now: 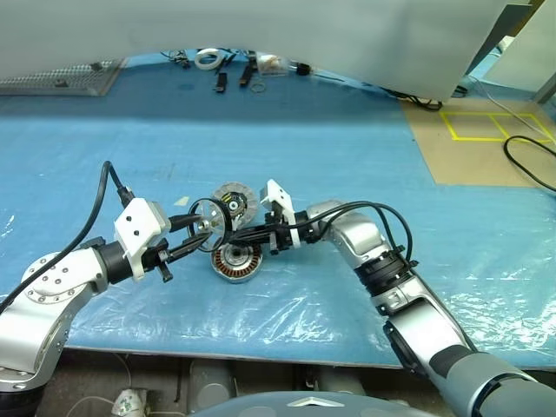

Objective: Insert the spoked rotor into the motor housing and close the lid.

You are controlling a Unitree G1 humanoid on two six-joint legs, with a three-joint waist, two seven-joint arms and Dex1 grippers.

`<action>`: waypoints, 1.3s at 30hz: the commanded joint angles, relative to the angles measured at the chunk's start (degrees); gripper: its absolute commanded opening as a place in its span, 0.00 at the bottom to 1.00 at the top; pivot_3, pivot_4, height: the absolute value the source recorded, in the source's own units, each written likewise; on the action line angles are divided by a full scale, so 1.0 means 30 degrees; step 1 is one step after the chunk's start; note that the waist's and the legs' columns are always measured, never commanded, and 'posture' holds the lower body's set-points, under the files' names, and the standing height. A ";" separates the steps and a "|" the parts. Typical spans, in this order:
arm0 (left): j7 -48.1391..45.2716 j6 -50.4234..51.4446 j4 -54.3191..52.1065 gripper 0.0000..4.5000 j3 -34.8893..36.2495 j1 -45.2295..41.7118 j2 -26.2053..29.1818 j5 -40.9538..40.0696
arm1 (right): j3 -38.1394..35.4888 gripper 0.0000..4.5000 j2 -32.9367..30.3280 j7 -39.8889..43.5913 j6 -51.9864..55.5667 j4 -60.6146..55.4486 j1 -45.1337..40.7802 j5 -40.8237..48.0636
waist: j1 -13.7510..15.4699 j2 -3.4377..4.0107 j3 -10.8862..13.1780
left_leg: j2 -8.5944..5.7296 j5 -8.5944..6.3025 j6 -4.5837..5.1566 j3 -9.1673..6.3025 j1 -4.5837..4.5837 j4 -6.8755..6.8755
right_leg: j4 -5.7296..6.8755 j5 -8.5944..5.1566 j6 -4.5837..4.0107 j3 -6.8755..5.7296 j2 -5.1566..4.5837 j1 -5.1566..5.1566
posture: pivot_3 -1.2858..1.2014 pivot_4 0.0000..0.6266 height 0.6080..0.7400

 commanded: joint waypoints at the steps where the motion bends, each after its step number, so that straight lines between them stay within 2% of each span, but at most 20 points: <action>1: 0.0078 -0.0480 -0.0224 0.38 -0.0062 -0.0231 -0.0107 0.0051 | 0.0809 0.00 -0.0046 -0.0122 -0.0946 -0.0671 0.0226 -0.0689 | -0.0007 0.0000 0.0000 | 0.0000 0.0000 0.0000 0.0000 0.0002 0.0001 | 0.0002 -0.0001 -0.0001 0.0001 -0.0002 0.0000 | 0.52 0.24 1.00; 14: 0.0073 -0.0572 0.0109 0.38 -0.0348 -0.0575 -0.0206 0.0240 | 0.2426 0.00 -0.0126 -0.0878 -0.3138 -0.0388 0.1006 -0.2784 | -0.0003 -0.0001 0.0000 | -0.0001 0.0000 0.0000 0.0000 0.0002 0.0005 | 0.0007 -0.0011 -0.0019 0.0003 -0.0003 -0.0002 | 0.52 0.24 1.00; 19: 0.0068 -0.0591 0.0227 0.38 -0.0549 -0.0845 -0.0275 0.0274 | 0.2959 0.00 -0.0282 -0.1555 -0.5039 0.0913 0.0997 -0.4149 | -0.0026 -0.0003 -0.0002 | -0.0001 0.0000 0.0000 0.0000 0.0011 0.0005 | 0.0008 -0.0011 -0.0019 0.0006 -0.0003 0.0001 | 0.52 0.24 1.00; 23: 0.0094 -0.0632 0.0250 0.38 -0.0724 -0.0954 -0.0334 0.0353 | 0.2555 0.00 0.0093 -0.1533 -0.3293 0.1173 0.1078 -0.3513 | -0.0029 -0.0004 -0.0005 | -0.0001 0.0000 0.0000 0.0000 0.0026 0.0007 | 0.0018 -0.0030 -0.0051 0.0010 -0.0003 0.0010 | 0.52 0.24 1.00; 27: 0.0040 -0.0810 0.0424 0.38 -0.0776 -0.0990 -0.0306 0.0555 | 0.2678 0.00 -0.0415 -0.0770 -0.1412 0.0087 0.1383 -0.3042 | -0.0013 -0.0012 -0.0010 | -0.0007 0.0000 0.0001 0.0000 0.0040 0.0009 | 0.0007 -0.0025 -0.0043 0.0009 -0.0004 0.0035 | 0.52 0.24 1.00; 39: 0.0092 -0.0898 0.0348 0.38 -0.0805 -0.0970 -0.0425 0.0598 | 0.2598 0.00 -0.0865 -0.1207 -0.3044 -0.0250 0.1133 -0.3625 | 0.0036 -0.0011 -0.0010 | -0.0008 0.0000 0.0000 0.0000 0.0037 0.0010 | 0.0007 -0.0029 -0.0050 0.0004 -0.0010 0.0034 | 0.52 0.24 1.00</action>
